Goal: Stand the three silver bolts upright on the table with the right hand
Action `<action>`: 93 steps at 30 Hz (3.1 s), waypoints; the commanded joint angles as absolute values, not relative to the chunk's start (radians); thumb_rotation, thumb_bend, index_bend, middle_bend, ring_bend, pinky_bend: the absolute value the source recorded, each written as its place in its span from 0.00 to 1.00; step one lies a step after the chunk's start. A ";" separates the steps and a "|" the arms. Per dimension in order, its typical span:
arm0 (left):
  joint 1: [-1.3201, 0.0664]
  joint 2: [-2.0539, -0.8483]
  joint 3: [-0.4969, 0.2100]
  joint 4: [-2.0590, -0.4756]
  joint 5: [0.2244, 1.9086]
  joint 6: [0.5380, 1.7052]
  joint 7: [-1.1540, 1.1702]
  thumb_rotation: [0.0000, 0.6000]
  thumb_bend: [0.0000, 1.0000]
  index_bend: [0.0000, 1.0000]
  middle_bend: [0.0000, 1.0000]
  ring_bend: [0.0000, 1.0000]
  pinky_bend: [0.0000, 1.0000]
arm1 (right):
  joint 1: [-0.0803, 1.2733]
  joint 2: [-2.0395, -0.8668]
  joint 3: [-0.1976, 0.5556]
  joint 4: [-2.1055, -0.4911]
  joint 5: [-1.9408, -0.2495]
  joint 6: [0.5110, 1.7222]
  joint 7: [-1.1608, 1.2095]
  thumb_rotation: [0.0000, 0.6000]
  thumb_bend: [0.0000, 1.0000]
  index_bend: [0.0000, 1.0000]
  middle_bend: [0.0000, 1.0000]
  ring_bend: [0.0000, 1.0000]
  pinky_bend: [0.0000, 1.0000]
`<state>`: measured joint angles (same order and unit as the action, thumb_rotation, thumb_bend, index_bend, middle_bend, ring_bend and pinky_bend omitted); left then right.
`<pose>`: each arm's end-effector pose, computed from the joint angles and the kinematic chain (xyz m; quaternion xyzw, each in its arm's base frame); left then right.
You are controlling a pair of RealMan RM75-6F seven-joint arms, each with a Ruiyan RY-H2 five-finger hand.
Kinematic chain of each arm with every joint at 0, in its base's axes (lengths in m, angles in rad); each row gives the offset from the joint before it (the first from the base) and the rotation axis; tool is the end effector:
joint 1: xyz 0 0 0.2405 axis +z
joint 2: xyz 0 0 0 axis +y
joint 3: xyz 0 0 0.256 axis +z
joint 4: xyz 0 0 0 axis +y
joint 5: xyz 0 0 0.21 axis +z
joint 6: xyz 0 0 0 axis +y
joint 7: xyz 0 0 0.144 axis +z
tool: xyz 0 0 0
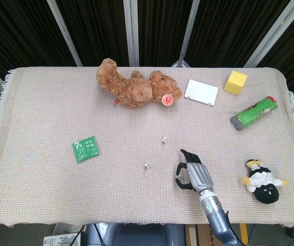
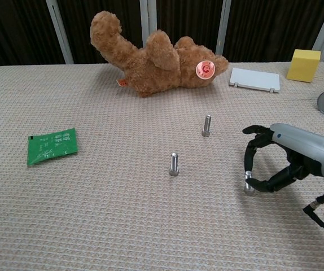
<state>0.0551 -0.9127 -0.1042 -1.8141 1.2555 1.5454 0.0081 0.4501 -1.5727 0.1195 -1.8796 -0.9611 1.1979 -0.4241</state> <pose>-0.3283 0.1409 0.2317 -0.4719 -0.4326 -0.3325 0.6926 -0.1624 -0.2359 -0.0183 0.6144 -0.5745 0.3689 0.3953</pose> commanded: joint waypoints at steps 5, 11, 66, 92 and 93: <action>0.055 -0.913 -0.104 -1.814 1.254 1.545 0.008 1.00 0.08 0.03 0.03 0.00 0.07 | 0.452 -1.571 0.121 -1.879 -0.962 1.198 -0.420 1.00 0.39 0.63 0.00 0.00 0.04; 0.055 -0.913 -0.104 -1.814 1.254 1.545 0.008 1.00 0.08 0.03 0.03 0.00 0.07 | 0.453 -1.568 0.120 -1.879 -0.961 1.197 -0.419 1.00 0.39 0.63 0.00 0.00 0.04; 0.056 -0.915 -0.103 -1.815 1.257 1.548 0.016 1.00 0.08 0.03 0.03 0.00 0.07 | 0.441 -1.468 0.068 -1.957 -1.000 1.192 -0.406 1.00 0.30 0.33 0.00 0.00 0.03; 0.070 -0.894 -0.082 -1.820 1.287 1.547 -0.013 1.00 0.08 0.03 0.03 0.00 0.07 | 0.082 -1.136 -0.029 -1.767 -1.482 1.664 -0.109 1.00 0.28 0.19 0.00 0.00 0.02; 0.071 -0.891 -0.081 -1.821 1.286 1.544 -0.013 1.00 0.08 0.03 0.03 0.00 0.07 | 0.080 -1.132 -0.029 -1.763 -1.480 1.660 -0.109 1.00 0.28 0.18 0.00 0.00 0.01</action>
<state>0.0703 -0.8919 -0.0818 -1.8203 1.2861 1.5452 -0.0131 0.0928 -1.1340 -0.0240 -1.7784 -1.4717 1.6546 -0.1165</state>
